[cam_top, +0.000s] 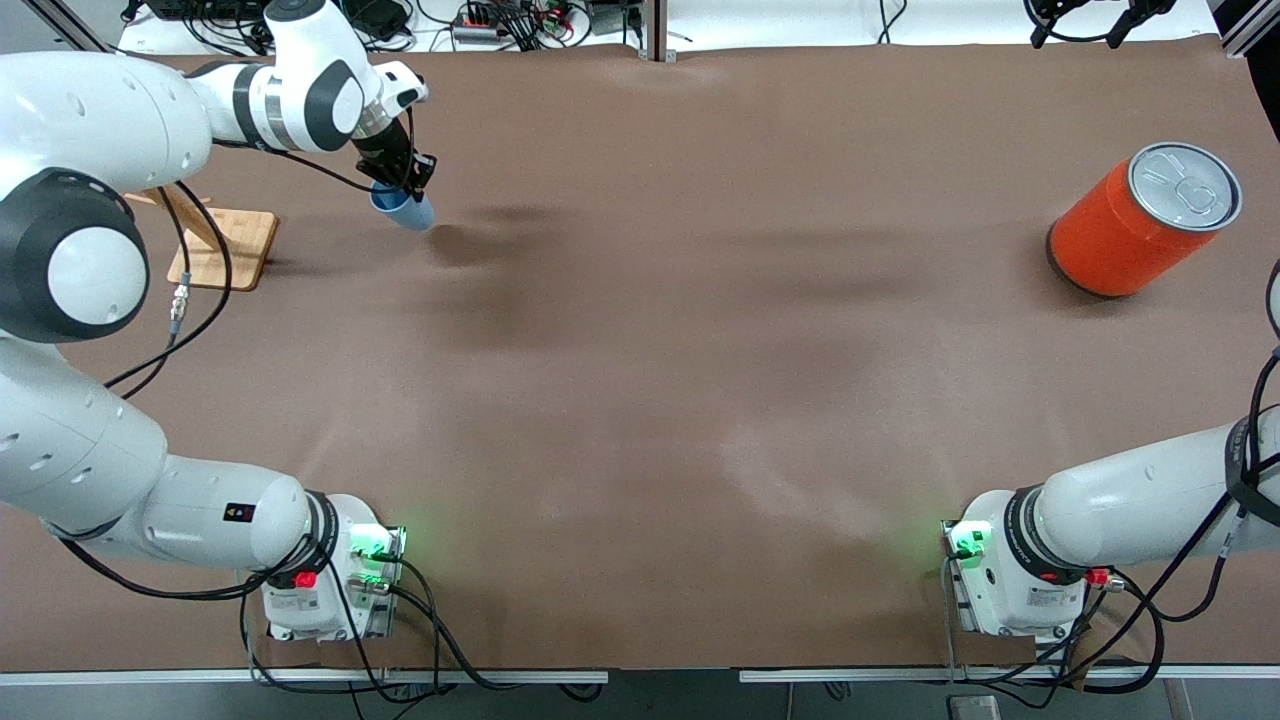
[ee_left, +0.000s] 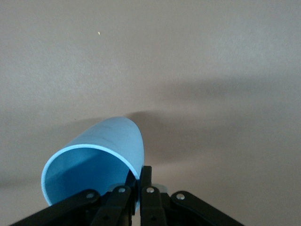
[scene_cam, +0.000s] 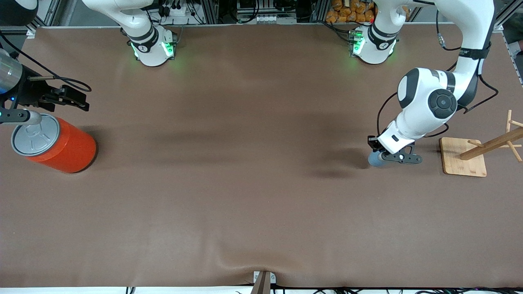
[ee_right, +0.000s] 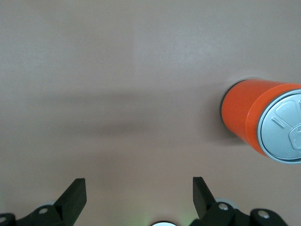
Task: Flip cup
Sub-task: 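Lift the blue cup with the left gripper toward the wooden stand, then rotate the blue cup upright and lower it onto the table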
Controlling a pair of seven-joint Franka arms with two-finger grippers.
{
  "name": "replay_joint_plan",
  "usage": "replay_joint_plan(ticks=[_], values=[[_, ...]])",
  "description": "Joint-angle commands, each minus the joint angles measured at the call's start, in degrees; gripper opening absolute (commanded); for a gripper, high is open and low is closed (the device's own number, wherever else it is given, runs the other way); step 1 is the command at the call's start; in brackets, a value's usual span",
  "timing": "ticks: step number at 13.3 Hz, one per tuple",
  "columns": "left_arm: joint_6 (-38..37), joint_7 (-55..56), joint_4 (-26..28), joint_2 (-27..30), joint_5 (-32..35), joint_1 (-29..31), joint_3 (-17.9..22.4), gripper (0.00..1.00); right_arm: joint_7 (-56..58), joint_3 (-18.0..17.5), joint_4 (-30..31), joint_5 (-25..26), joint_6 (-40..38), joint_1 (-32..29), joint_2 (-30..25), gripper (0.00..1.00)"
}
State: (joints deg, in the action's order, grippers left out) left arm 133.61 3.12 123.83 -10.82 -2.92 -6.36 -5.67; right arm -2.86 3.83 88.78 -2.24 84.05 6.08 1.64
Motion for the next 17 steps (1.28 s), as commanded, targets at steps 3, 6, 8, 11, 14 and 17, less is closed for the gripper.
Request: replay_joint_plan(ticks=[3, 6, 8, 11, 14, 17], values=[[0.77, -0.39, 0.98, -1.65, 2.22, 2.04, -0.13, 0.00, -1.09, 0.13, 0.25, -0.75, 0.42, 1.65, -0.32, 1.00], [-1.06, -0.22, 0.98, -2.28, 5.63, 2.66, -0.13, 0.00, -1.18, 0.13, 0.25, -0.57, -0.29, 1.74, -0.50, 1.00], [-2.82, 0.66, 0.54, -2.28, 6.53, 2.75, -0.22, 0.00, -1.18, 0.13, 0.25, -0.57, -0.20, 1.74, -0.50, 1.00], [-3.62, 1.45, -0.16, -2.71, 6.53, 2.84, -0.31, 0.26, -1.27, 0.13, 0.25, 0.04, 0.24, 3.41, -0.32, 1.00], [-3.97, 1.37, -0.95, -3.68, 6.53, 3.28, -0.30, 0.59, -1.27, 0.21, 0.08, 0.04, -0.03, 2.98, -0.41, 1.00], [-5.80, 0.58, -2.27, -2.81, 6.53, 3.37, -0.39, 1.00, -1.27, 0.13, -0.01, -0.04, 0.59, 3.50, -0.24, 1.00]])
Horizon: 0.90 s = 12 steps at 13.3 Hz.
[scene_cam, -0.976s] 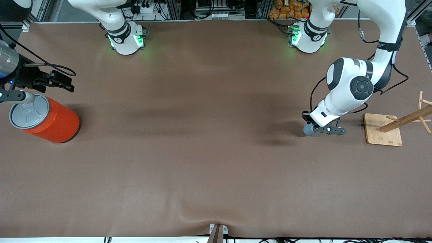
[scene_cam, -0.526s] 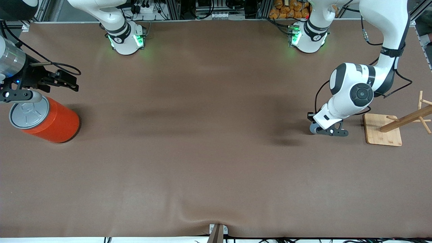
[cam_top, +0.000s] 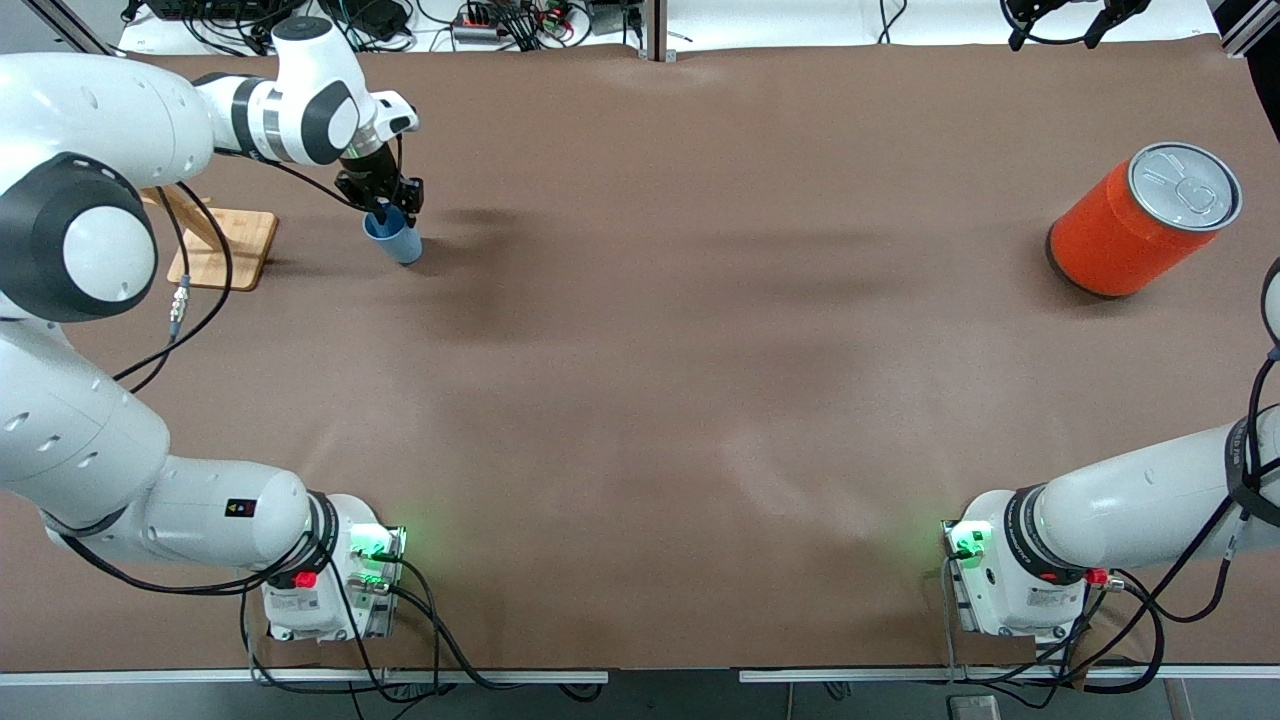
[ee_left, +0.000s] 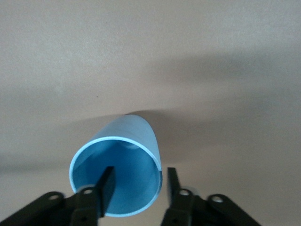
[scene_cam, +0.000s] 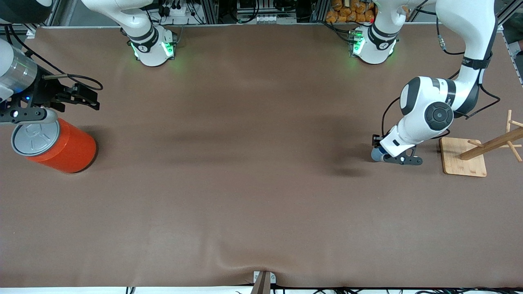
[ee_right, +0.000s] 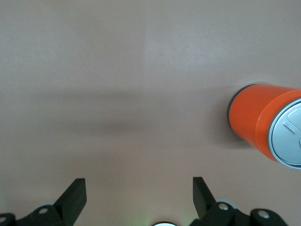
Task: Flip cup
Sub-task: 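Rotate the blue cup upright and lower it onto the table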
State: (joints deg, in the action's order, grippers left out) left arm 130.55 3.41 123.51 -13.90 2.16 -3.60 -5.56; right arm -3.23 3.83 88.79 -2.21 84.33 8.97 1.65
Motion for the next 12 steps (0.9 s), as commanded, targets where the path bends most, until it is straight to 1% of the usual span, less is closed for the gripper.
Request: replay_joint_plan(ticks=[1, 3, 6, 10, 12], values=[[-5.45, 0.80, -4.22, 0.37, 0.92, 0.35, -0.68, 1.00, -0.90, 0.21, -0.02, -0.07, 0.49, 0.61, -0.33, 1.00], [-12.56, 0.54, -9.58, 0.19, 0.74, 0.34, -0.77, 1.00, -0.90, 0.21, 0.07, 0.01, 0.23, 0.43, -0.42, 1.00], [-20.22, 0.45, -17.75, 0.19, 0.65, 0.43, -0.86, 1.00, -0.90, 0.21, -0.02, 0.02, 0.40, 0.26, -0.42, 1.00], [-25.33, 0.19, -27.42, 0.28, 0.56, 0.96, -0.68, 1.00, -0.90, 0.21, -0.02, 0.02, 0.31, -0.01, -0.42, 1.00], [-25.95, 0.02, -30.60, 0.19, -0.67, 1.48, -0.42, 1.00, -0.90, 0.39, 0.07, 0.02, 0.22, -0.62, -0.51, 1.00]])
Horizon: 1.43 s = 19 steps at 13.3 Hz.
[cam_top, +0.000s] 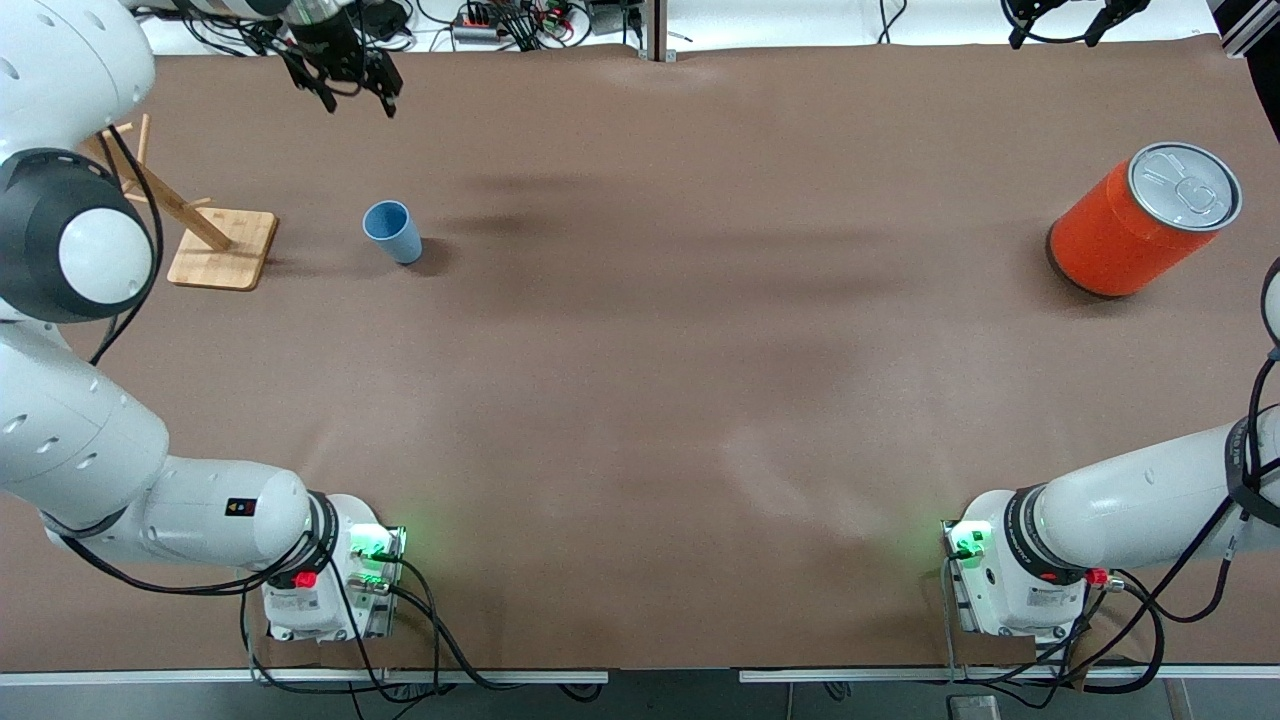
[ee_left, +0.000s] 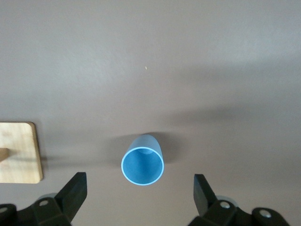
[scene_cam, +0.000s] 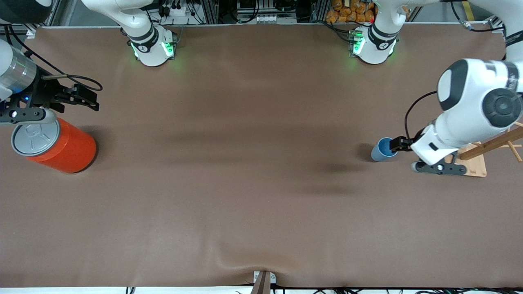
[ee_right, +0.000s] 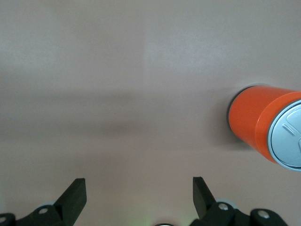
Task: Flip cup
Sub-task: 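Rotate the blue cup upright and lower it onto the table, then open the left gripper and raise it away from the cup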
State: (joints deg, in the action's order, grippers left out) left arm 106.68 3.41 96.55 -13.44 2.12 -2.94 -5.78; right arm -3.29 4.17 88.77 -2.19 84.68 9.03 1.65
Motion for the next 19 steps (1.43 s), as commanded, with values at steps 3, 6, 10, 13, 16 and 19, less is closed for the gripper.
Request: replay_joint_plan(ticks=[3, 6, 10, 13, 16, 19], values=[[-2.44, -0.07, -5.41, 0.08, -0.71, 2.32, -0.20, 1.00, 0.73, 0.13, -0.18, -0.10, -0.57, -4.19, -0.60, 1.00], [-2.44, -0.07, -5.50, 0.96, -1.93, 2.59, -0.20, 1.00, 1.61, 0.13, 0.17, -0.10, -1.54, -6.82, -0.86, 1.00], [-5.24, -2.52, -6.64, 3.23, -3.08, 2.68, 1.54, 1.00, 4.07, 0.83, 0.26, 0.16, -1.89, -7.10, -1.12, 1.00], [-7.97, -4.98, -6.99, 6.93, -3.08, 1.88, 5.94, 1.00, 6.27, 1.71, 0.17, 0.16, -1.98, -7.62, -1.12, 1.00], [-10.87, -6.66, -6.99, 11.93, -3.17, 1.71, 7.53, 1.00, 5.75, 0.84, 0.08, 0.08, -2.68, -9.03, -1.04, 1.00], [-15.01, -7.72, -6.91, 14.84, -3.17, 0.31, 9.29, 1.00, 4.87, 0.13, 0.08, 0.08, -2.51, -8.59, -1.04, 1.00]])
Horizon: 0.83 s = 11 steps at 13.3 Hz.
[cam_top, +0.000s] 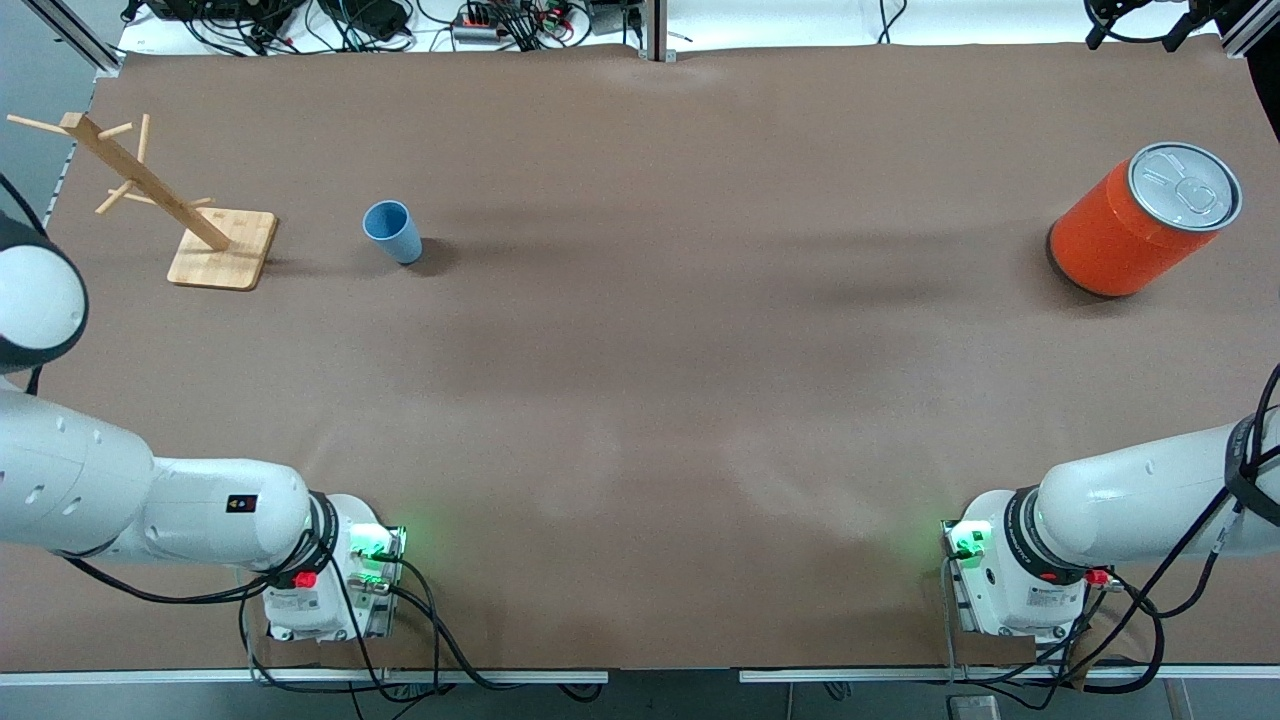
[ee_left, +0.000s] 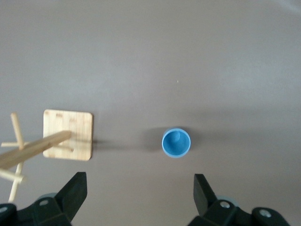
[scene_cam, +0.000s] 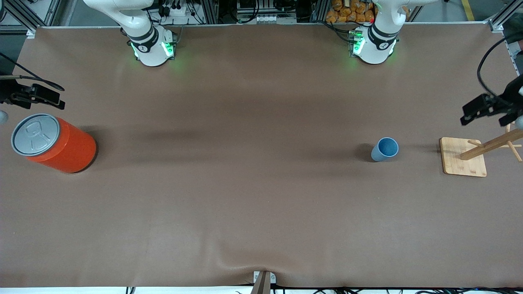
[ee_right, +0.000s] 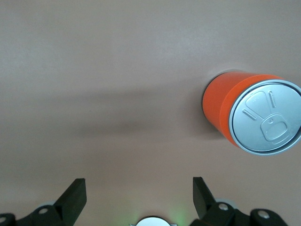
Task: Flip cup
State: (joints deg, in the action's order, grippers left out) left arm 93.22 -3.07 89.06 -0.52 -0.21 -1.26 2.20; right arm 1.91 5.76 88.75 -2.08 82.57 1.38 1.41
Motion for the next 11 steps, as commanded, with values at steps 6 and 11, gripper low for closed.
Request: replay_joint_plan(ticks=[6, 11], values=[[-3.13, -0.35, 1.37, 4.12, -0.40, -1.65, 0.79, 1.00, -1.91, -1.36, -0.06, -0.03, -0.39, -0.85, -0.79, 1.00], [-5.33, 1.75, 2.34, 5.00, -0.05, -1.56, 0.97, 1.00, -1.82, -1.28, -1.20, -0.12, -2.67, -0.85, -0.62, 1.00]])
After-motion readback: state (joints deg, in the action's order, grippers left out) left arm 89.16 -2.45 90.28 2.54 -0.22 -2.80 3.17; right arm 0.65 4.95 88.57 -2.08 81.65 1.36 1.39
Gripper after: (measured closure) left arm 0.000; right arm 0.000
